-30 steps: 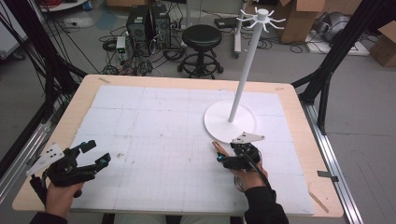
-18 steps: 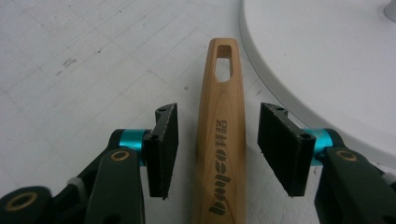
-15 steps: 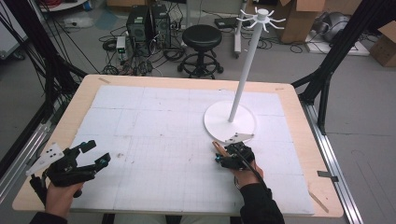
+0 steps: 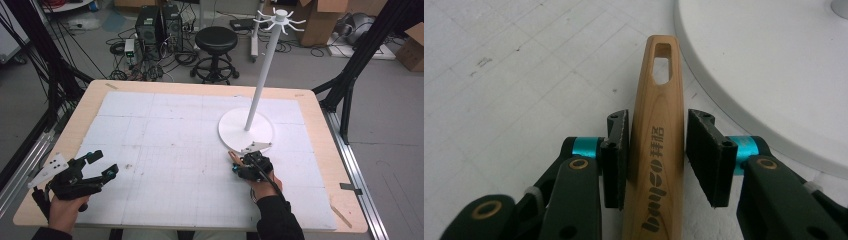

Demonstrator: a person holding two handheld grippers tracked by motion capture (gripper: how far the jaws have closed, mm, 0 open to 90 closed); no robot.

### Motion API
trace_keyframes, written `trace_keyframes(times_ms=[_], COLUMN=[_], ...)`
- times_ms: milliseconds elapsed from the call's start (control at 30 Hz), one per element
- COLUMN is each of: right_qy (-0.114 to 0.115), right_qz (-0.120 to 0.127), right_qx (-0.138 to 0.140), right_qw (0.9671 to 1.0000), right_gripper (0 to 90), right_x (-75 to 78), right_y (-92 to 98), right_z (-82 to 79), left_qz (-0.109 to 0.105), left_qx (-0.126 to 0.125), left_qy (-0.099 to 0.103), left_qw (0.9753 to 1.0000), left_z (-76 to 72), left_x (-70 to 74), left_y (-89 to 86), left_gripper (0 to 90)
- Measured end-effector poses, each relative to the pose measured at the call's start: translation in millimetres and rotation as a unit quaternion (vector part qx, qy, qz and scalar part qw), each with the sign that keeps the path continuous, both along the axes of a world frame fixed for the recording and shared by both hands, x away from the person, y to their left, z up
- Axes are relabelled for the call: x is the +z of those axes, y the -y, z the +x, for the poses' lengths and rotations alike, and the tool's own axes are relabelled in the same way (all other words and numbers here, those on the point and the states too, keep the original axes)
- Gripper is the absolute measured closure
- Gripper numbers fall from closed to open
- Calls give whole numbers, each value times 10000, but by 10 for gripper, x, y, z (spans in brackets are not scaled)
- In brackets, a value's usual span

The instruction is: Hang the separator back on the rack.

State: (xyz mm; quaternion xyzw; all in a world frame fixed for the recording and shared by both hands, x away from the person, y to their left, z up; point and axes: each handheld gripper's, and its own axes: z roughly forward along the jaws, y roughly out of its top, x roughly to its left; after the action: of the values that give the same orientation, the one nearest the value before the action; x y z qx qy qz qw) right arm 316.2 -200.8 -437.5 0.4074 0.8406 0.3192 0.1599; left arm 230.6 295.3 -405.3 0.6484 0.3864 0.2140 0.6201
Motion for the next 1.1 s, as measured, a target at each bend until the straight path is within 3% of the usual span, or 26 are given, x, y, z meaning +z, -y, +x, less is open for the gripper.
trace_keyframes(times_ms=[267, 433, 600, 833, 1100], right_qy=[-148, -107, -174, -98, 104], right_qz=[-55, -106, 30, 434, 1185], right_qx=[-125, -85, 24, 165, 287], right_qw=[9998, 9999, 9998, 9989, 9925], right_gripper=[662, 668, 671, 673, 673], right_x=[26, 29, 43, 133, 296], right_y=[-39, -47, -32, 31, 209], right_z=[13, 8, -2, -67, -201], left_qz=[3, 4, 7, 12, 26], left_qx=[-4, -2, 1, -5, -7], left_qy=[-4, -5, -4, -4, -9], left_qw=[10000, 10000, 10000, 10000, 10000], left_z=[-2, -1, -1, -2, -2], left_x=[1, 0, 0, 1, -2], left_y=[-3, -3, -3, 0, 8], left_gripper=[171, 171, 171, 171, 171])
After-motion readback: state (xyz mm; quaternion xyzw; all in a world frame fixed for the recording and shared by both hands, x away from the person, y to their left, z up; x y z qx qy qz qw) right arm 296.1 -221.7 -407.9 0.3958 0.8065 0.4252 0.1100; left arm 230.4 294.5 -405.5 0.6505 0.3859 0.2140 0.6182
